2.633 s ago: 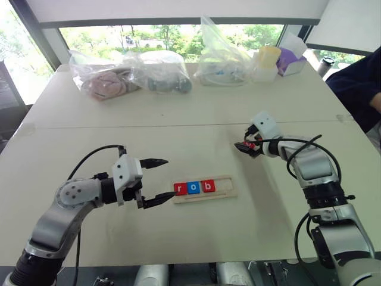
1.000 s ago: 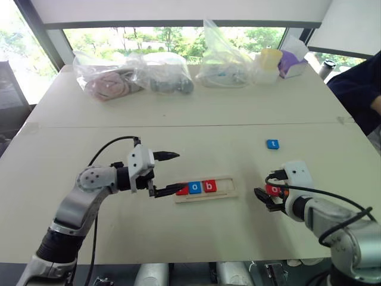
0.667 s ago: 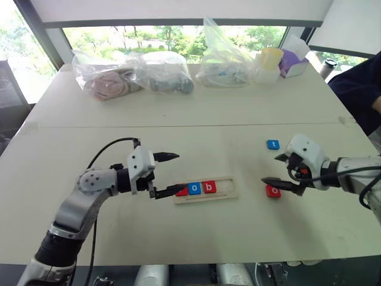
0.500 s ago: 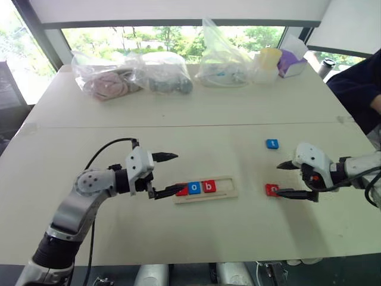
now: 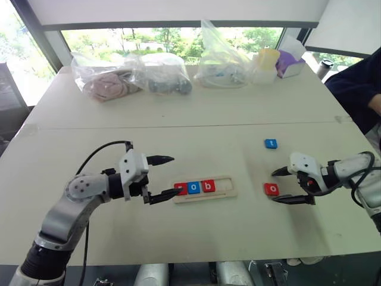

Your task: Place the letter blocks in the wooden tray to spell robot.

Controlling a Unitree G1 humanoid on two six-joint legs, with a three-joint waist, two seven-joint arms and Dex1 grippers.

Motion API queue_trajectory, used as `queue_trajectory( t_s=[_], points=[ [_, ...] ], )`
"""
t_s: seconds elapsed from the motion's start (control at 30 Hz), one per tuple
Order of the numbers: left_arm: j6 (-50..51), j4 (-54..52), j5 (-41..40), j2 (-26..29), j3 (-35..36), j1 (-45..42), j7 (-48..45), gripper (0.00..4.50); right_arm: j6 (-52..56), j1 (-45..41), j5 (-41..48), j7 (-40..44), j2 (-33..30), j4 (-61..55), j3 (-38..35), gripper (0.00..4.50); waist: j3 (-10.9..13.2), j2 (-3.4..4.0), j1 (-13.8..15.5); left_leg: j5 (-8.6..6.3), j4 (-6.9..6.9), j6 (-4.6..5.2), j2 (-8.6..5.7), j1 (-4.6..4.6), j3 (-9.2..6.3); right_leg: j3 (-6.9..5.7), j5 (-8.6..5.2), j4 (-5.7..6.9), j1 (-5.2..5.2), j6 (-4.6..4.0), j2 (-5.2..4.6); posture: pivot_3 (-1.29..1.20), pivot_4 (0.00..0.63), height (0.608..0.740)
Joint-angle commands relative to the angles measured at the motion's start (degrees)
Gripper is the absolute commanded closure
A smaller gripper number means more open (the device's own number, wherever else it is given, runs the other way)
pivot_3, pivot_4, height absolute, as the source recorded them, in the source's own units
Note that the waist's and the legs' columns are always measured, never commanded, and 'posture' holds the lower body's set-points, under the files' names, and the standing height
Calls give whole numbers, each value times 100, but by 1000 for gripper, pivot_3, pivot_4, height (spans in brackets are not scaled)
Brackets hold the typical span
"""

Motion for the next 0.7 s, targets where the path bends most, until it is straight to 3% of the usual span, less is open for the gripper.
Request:
queue_trajectory(
  t_s=[0.03, 0.2, 0.47, 0.7],
  points=[
    [104, -238, -274, 108, 191, 18, -83, 0, -163, 133, -109, -55, 144, -10, 67, 849, 0, 0, 2, 0, -6, 0, 0, 14, 3, 3, -1, 0, 11, -1, 0, 0, 150, 740],
    [314, -282, -578, 247, 322, 18, -220, 0, -113, 242, -5, -139, 199, -340, -77, 3350, 0, 0, 17, 0, -18, 0, 0, 28, 3, 4, -2, -1, 20, 0, 0, 0, 150, 740],
    [264, -189, -537, 277, 280, -81, -307, 0, 222, -227, 128, -157, 434, -1743, 141, 3363, 5, 9, 7, 0, -17, 0, 0, 27, 6, 8, -1, 3, 14, 0, 1, 0, 150, 740],
    [191, -207, -485, 239, 285, 12, -296, 0, 328, -673, -113, -197, 963, -1853, 740, 3363, 6, 5, 29, 0, -17, -1, -3, 20, 4, 7, -2, -3, 14, 1, -4, 0, 150, 740]
  ],
)
